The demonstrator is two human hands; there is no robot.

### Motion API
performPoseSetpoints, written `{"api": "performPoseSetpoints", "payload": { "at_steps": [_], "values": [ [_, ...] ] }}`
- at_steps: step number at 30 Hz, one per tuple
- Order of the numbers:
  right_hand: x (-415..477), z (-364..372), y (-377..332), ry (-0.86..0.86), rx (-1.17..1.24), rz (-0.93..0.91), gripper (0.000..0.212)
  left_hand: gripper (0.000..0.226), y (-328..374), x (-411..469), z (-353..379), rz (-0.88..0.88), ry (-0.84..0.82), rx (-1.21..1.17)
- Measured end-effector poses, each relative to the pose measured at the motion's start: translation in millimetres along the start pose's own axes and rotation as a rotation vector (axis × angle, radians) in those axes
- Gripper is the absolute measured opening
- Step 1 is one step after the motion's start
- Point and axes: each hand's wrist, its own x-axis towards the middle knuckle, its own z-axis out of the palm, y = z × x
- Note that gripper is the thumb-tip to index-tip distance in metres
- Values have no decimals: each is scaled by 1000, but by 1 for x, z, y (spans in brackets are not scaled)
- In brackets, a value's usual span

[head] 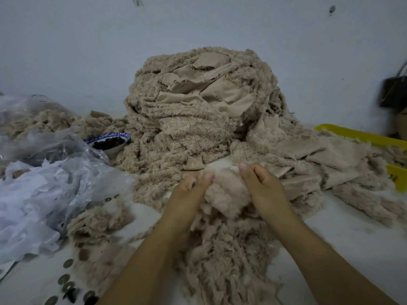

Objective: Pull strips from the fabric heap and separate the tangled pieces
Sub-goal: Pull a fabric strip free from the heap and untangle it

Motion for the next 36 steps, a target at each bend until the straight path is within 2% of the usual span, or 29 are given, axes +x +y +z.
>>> {"api": "performPoseSetpoints", "payload": {
  "at_steps": [3,5,8,11,12,13,15,16,17,19,20,21,22,23,25,26,27,28,29,30,31,32,33,34,36],
  "values": [
    [3,-6,-1,0,111,60,45,45,1,8,-14,-92,71,-330],
    [2,-8,0,-17,171,73,47,51,1,9,-15,-98,18,-463],
    [-2,-3,3,-104,99,59,50,59,-3,9,-10,-128,-12,-489],
    [-7,6,1,-243,-38,12,52,82,-7,12,-8,-153,10,-488],
    [-9,9,2,-290,-77,13,51,82,-7,12,-7,-129,-18,-503],
    [-11,12,1,-333,-107,20,50,72,-7,12,-6,-97,-58,-509],
    [-13,14,2,-381,-129,24,49,43,-7,11,-3,-30,-176,-437],
    [-11,15,4,-365,-115,22,44,38,-9,10,-3,13,-232,-361],
    [-9,15,7,-317,-115,22,35,39,-9,8,-2,45,-263,-270],
    [-4,14,9,-251,-231,74,19,59,-10,8,0,65,-233,-62],
    [-2,14,10,-255,-268,106,18,60,-12,8,-1,86,-191,28],
    [-1,12,11,-253,-234,137,21,47,-12,8,-3,118,-127,98],
    [0,10,10,-219,-116,165,25,26,-12,9,-6,173,-69,152],
    [3,5,6,-155,105,218,26,11,-10,10,-9,229,-20,208],
    [12,-9,3,-1,694,268,20,14,-11,14,-16,277,60,353],
    [17,-16,5,42,882,255,41,13,-13,16,-19,271,72,426],
    [20,-20,8,50,925,262,66,11,-15,18,-21,258,54,508],
    [19,-21,11,45,805,262,84,13,-18,19,-22,239,-4,603],
    [15,-18,14,18,605,262,86,21,-23,20,-23,215,-74,709],
    [11,-13,18,-25,374,237,73,31,-28,23,-23,199,-131,810],
    [8,-9,24,-52,148,182,49,37,-33,25,-23,195,-163,922],
    [6,-5,27,-77,-28,130,27,34,-36,26,-22,200,-172,1018],
    [5,-1,26,-129,-144,90,19,25,-38,27,-21,218,-149,1072],
    [5,3,27,-202,-221,69,24,13,-38,27,-20,232,-106,1062],
    [3,10,33,-340,-433,41,45,12,-37,27,-21,209,4,921]
  ]
}}
